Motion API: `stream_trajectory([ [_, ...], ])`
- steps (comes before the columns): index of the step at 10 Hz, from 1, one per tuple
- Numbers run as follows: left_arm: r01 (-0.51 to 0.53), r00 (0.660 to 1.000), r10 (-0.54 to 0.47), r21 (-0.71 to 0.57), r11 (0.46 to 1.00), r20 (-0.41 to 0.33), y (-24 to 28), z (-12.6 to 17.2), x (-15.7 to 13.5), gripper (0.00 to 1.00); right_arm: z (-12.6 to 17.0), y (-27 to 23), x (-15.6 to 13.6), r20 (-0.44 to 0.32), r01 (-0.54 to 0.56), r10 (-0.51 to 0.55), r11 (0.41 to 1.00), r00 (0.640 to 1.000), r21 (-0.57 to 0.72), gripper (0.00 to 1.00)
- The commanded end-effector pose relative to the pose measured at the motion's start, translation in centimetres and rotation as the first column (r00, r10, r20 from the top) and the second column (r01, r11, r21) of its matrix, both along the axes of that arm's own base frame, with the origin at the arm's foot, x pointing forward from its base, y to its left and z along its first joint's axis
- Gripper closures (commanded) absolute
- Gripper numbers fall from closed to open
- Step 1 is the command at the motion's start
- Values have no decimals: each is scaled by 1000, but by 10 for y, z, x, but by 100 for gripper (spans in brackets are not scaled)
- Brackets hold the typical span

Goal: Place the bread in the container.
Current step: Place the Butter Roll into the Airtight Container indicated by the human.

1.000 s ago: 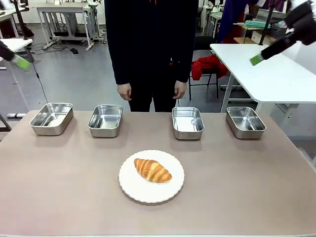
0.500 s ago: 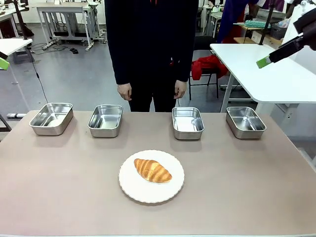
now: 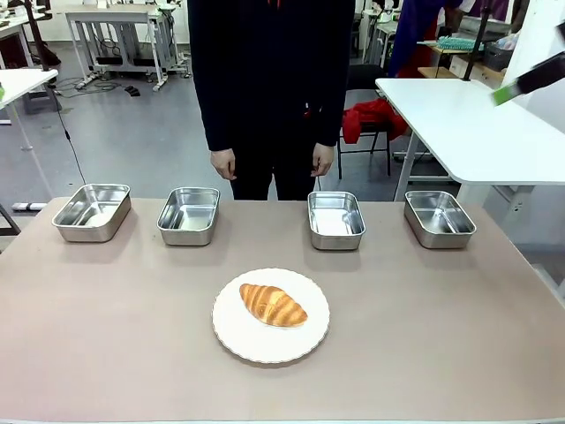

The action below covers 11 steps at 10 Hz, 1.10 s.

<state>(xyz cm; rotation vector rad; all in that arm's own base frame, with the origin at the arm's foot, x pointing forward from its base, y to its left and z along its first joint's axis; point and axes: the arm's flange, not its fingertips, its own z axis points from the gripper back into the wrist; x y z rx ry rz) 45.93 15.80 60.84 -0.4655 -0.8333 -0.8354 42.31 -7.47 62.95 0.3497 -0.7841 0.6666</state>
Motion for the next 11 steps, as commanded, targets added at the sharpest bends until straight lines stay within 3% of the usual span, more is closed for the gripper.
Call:
stream_trajectory([
  [1, -10, 991, 24, -109, 994, 128, 38, 7, 17, 0, 12, -52, 6, 34, -91, 90, 995, 995, 40, 0],
  [2, 40, 989, -26, -95, 995, 146, 51, 11, 16, 0, 12, -68, 1, 49, -112, 109, 992, 993, 58, 0],
  [3, 25, 987, -11, -89, 996, 158, 62, 12, 19, 0, 10, -83, -2, 57, -125, 121, 989, 991, 73, 0],
  [5, 104, 988, -91, -98, 990, 123, 77, 6, 25, 0, 2, -110, 0, 85, -148, 143, 987, 986, 55, 0],
  [8, 111, 989, -99, -108, 988, 114, 82, -6, 31, 0, -16, -135, 13, 110, -178, 171, 982, 979, 60, 0],
  [11, 93, 994, -88, -65, 994, 66, 72, -20, 40, 0, -36, -149, 22, 89, -198, 191, 976, 978, 85, 0],
])
